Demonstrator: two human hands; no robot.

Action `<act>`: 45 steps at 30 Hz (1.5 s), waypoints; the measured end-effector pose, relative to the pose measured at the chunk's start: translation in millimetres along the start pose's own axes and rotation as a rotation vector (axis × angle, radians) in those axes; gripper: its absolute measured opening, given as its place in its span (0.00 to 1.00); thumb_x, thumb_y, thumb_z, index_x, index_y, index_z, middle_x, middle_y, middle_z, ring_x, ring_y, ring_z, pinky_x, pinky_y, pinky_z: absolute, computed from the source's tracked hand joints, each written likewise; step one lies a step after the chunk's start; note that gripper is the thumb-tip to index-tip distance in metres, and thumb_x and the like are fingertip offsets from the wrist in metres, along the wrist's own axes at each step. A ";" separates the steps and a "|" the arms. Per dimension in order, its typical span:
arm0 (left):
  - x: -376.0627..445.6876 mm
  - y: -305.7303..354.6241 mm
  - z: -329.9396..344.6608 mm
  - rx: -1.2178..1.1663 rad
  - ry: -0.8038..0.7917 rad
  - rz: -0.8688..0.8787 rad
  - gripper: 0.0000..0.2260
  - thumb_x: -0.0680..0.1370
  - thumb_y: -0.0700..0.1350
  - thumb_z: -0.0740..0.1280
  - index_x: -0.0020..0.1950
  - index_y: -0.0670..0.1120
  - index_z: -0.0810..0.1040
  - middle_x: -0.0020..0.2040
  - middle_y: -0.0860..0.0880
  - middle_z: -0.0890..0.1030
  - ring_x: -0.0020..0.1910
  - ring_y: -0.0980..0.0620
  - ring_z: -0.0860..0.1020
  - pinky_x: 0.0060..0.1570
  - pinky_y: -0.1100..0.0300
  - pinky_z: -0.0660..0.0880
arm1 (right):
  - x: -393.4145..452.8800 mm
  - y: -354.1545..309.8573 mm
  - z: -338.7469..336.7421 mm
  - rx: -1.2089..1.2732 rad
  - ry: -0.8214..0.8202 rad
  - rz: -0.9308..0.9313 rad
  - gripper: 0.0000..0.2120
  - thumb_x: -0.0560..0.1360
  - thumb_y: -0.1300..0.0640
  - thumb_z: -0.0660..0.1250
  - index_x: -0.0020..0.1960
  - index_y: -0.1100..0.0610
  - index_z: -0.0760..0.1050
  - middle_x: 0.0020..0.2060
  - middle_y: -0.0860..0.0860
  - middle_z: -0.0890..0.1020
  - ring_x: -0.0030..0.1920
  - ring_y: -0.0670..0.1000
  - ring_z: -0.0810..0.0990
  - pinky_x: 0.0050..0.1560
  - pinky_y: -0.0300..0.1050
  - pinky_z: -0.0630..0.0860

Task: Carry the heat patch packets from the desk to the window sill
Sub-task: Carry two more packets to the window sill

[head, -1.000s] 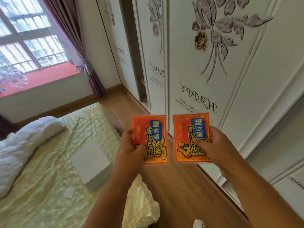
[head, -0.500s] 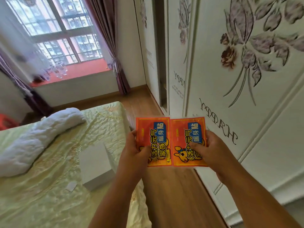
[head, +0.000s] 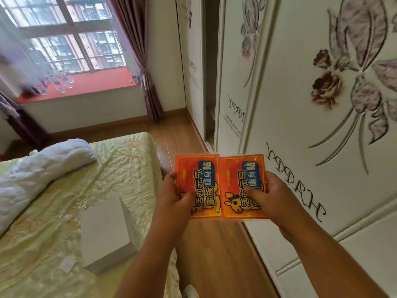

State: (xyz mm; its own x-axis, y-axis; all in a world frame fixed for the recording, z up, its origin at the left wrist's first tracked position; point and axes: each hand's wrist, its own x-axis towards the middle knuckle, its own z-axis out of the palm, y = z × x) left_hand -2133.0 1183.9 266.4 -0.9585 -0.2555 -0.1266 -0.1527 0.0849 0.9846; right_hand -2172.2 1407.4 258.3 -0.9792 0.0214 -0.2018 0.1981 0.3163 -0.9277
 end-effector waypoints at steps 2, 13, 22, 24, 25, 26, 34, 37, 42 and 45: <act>29.7 8.3 -6.9 -0.021 -0.009 0.017 0.16 0.82 0.35 0.64 0.55 0.58 0.74 0.46 0.52 0.85 0.43 0.53 0.87 0.38 0.60 0.84 | 25.9 -14.5 10.1 -0.013 0.009 -0.007 0.10 0.80 0.56 0.72 0.59 0.45 0.77 0.52 0.48 0.88 0.50 0.51 0.88 0.56 0.58 0.84; 172.2 13.3 -99.8 0.013 0.120 0.025 0.18 0.80 0.37 0.65 0.58 0.62 0.73 0.48 0.54 0.86 0.47 0.52 0.87 0.51 0.41 0.84 | 152.5 -85.5 112.7 -0.005 -0.081 -0.067 0.09 0.79 0.57 0.73 0.56 0.45 0.78 0.50 0.49 0.88 0.48 0.52 0.89 0.56 0.59 0.84; 235.8 4.4 -141.4 0.062 0.290 -0.028 0.21 0.77 0.36 0.63 0.56 0.64 0.74 0.47 0.51 0.86 0.47 0.48 0.86 0.50 0.36 0.82 | 247.0 -104.3 175.3 -0.061 -0.198 -0.091 0.16 0.78 0.55 0.74 0.65 0.49 0.78 0.53 0.49 0.88 0.51 0.54 0.88 0.59 0.63 0.83; 252.4 4.7 -144.2 0.076 0.329 -0.041 0.20 0.77 0.36 0.64 0.56 0.63 0.74 0.47 0.50 0.86 0.47 0.46 0.86 0.50 0.36 0.81 | 270.8 -108.2 188.4 -0.072 -0.246 -0.104 0.19 0.78 0.54 0.74 0.68 0.49 0.77 0.54 0.49 0.87 0.52 0.54 0.88 0.59 0.63 0.83; 261.4 5.2 -144.7 0.078 0.349 -0.045 0.20 0.77 0.37 0.64 0.56 0.63 0.74 0.47 0.49 0.86 0.47 0.45 0.86 0.49 0.35 0.81 | 283.1 -110.3 194.0 -0.065 -0.271 -0.108 0.20 0.78 0.54 0.74 0.68 0.49 0.76 0.54 0.49 0.87 0.52 0.54 0.88 0.58 0.63 0.83; 271.3 6.3 -144.4 0.078 0.369 -0.046 0.19 0.76 0.38 0.64 0.55 0.63 0.74 0.47 0.49 0.86 0.48 0.44 0.86 0.48 0.35 0.81 | 296.0 -112.6 198.6 -0.052 -0.294 -0.107 0.20 0.78 0.54 0.74 0.68 0.49 0.76 0.54 0.49 0.87 0.51 0.53 0.88 0.58 0.62 0.84; 368.1 40.5 -118.2 0.048 0.492 -0.045 0.19 0.74 0.41 0.64 0.55 0.66 0.75 0.49 0.47 0.86 0.48 0.42 0.85 0.49 0.34 0.81 | 422.5 -157.2 207.1 -0.024 -0.412 -0.105 0.19 0.78 0.56 0.73 0.68 0.51 0.76 0.54 0.52 0.87 0.52 0.55 0.88 0.58 0.62 0.83; 410.7 56.2 -106.3 0.026 0.531 -0.029 0.19 0.74 0.41 0.65 0.53 0.67 0.75 0.49 0.48 0.86 0.49 0.43 0.86 0.49 0.34 0.82 | 470.7 -179.2 205.5 -0.017 -0.438 -0.128 0.19 0.79 0.58 0.72 0.69 0.53 0.75 0.55 0.53 0.86 0.52 0.54 0.87 0.56 0.57 0.84; 466.6 75.8 -84.3 -0.009 0.541 -0.010 0.19 0.77 0.39 0.64 0.54 0.66 0.75 0.50 0.52 0.86 0.50 0.47 0.86 0.50 0.35 0.82 | 535.1 -203.4 198.4 -0.018 -0.473 -0.183 0.19 0.79 0.56 0.72 0.68 0.51 0.74 0.53 0.50 0.86 0.50 0.51 0.87 0.45 0.44 0.82; 496.0 88.4 -76.1 0.007 0.536 -0.007 0.21 0.78 0.37 0.63 0.55 0.65 0.75 0.50 0.51 0.86 0.50 0.47 0.87 0.49 0.36 0.83 | 566.5 -213.7 194.4 -0.018 -0.464 -0.187 0.15 0.79 0.56 0.72 0.64 0.49 0.75 0.52 0.49 0.86 0.49 0.50 0.87 0.47 0.46 0.83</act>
State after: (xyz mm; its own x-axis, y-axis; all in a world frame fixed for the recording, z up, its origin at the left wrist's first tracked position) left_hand -2603.6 991.4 299.8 -0.7001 -0.7122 -0.0524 -0.1620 0.0869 0.9830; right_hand -2760.7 1167.5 281.2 -0.8741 -0.4603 -0.1549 0.0164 0.2909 -0.9566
